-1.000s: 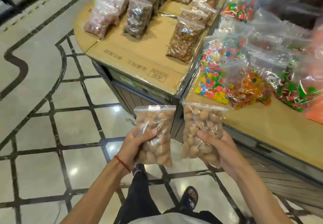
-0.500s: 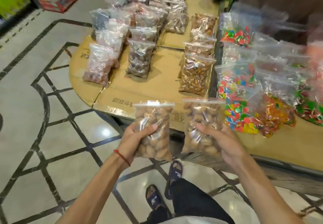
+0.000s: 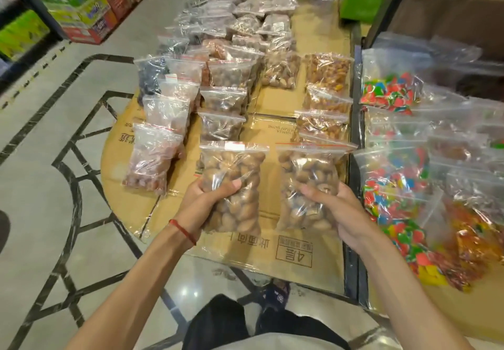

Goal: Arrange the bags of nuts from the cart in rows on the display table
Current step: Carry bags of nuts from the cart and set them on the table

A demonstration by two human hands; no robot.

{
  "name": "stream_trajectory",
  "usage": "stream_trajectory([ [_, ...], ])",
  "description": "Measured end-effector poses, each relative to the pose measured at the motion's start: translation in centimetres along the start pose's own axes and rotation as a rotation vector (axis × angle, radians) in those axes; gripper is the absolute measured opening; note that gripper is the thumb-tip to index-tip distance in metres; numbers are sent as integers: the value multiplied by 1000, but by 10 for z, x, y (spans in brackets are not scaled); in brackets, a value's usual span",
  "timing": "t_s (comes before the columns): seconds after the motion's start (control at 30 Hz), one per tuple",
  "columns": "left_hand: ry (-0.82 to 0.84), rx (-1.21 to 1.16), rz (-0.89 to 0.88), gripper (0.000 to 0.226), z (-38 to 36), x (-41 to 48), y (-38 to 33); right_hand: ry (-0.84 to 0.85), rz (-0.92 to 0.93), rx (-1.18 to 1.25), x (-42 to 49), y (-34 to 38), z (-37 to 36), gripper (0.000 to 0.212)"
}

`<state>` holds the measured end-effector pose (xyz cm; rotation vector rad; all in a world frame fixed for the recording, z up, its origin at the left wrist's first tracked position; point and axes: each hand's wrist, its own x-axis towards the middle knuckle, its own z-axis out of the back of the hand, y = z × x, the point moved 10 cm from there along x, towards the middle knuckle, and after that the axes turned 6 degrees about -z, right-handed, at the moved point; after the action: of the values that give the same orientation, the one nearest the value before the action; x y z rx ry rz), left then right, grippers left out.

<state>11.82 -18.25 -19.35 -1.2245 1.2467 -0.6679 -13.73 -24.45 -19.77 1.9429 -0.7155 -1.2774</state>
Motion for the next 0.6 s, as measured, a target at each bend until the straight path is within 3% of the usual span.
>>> stream_trajectory([
  [0.1, 28, 30, -17, 58, 2, 29, -18, -14, 15, 12, 19, 21, -9, 50],
  [0.2, 37, 109, 10, 37, 10, 62, -30, -20, 17, 47, 41, 40, -15, 48],
  [0.3, 104, 79, -46, 18, 9, 97, -54, -26, 61, 29, 64, 64, -24, 28],
  [0.37, 143, 77, -63, 14, 9, 116, -71, -54, 90, -9, 79, 82, -28, 33],
  [0.5, 181, 77, -68, 32, 18, 154, -91, -118, 145, -111, 118, 118, -30, 53],
  [0.6, 175, 56, -45, 50, 25, 174, -97, -142, 163, -128, 154, 138, -30, 46],
])
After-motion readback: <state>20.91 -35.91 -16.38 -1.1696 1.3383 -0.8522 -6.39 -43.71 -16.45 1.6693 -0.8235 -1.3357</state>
